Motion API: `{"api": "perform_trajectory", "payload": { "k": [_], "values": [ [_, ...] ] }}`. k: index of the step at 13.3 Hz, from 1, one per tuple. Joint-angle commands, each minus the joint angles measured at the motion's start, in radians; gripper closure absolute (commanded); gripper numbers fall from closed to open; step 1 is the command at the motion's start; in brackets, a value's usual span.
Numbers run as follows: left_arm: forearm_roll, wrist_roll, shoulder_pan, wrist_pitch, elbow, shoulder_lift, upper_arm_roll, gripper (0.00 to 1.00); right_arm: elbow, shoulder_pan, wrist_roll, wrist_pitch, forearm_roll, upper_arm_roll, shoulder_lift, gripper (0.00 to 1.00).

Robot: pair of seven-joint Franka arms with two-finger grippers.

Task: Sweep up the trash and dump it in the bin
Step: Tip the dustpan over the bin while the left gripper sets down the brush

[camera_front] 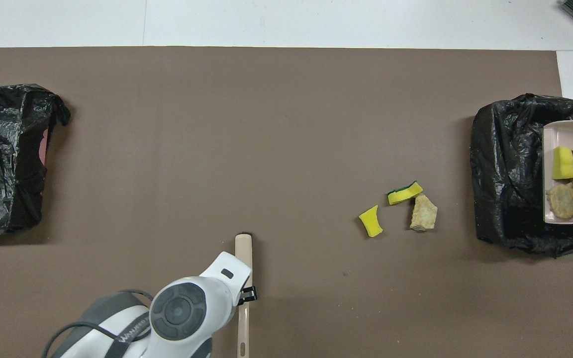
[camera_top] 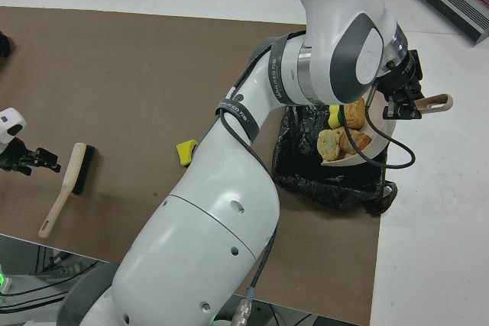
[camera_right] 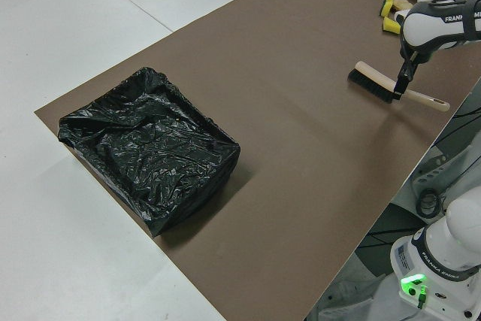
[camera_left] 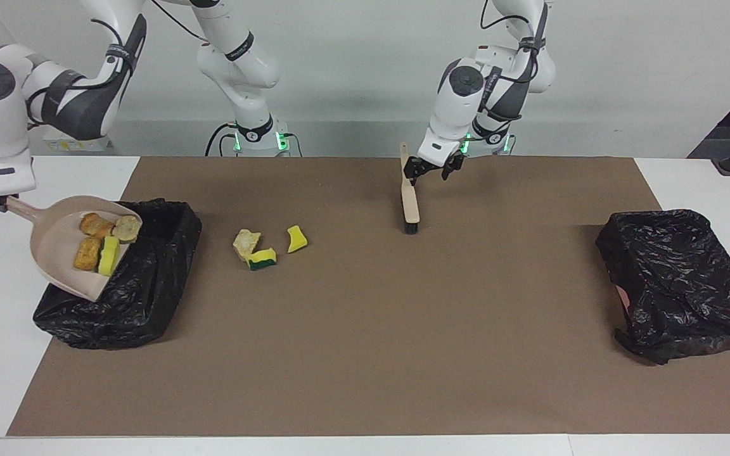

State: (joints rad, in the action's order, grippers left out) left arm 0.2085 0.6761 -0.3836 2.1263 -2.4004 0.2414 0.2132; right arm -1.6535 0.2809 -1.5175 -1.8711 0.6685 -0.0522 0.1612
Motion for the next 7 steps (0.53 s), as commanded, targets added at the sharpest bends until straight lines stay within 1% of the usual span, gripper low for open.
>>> {"api": "perform_trajectory", "payload": {
  "k": [1,3,5,7],
  "values": [
    [-0.062,-0.1,0.112,-0.08,0.072,0.015,0.008,0.0,-0.025,-0.051,0.082,0.096,0.104,0.003,-0.043,1.0],
    [-0.115,-0.2,0.196,-0.088,0.089,0.015,0.006,0.0,0.003,-0.066,0.101,0.127,0.146,-0.001,-0.045,1.0],
    [-0.126,-0.362,0.3,-0.114,0.095,0.015,0.006,0.0,0.046,-0.071,0.103,0.148,0.207,0.003,-0.043,1.0],
    [-0.145,-0.513,0.382,-0.129,0.107,0.019,0.005,0.0,0.076,-0.078,0.088,0.155,0.217,0.003,-0.045,1.0]
  ]
}}
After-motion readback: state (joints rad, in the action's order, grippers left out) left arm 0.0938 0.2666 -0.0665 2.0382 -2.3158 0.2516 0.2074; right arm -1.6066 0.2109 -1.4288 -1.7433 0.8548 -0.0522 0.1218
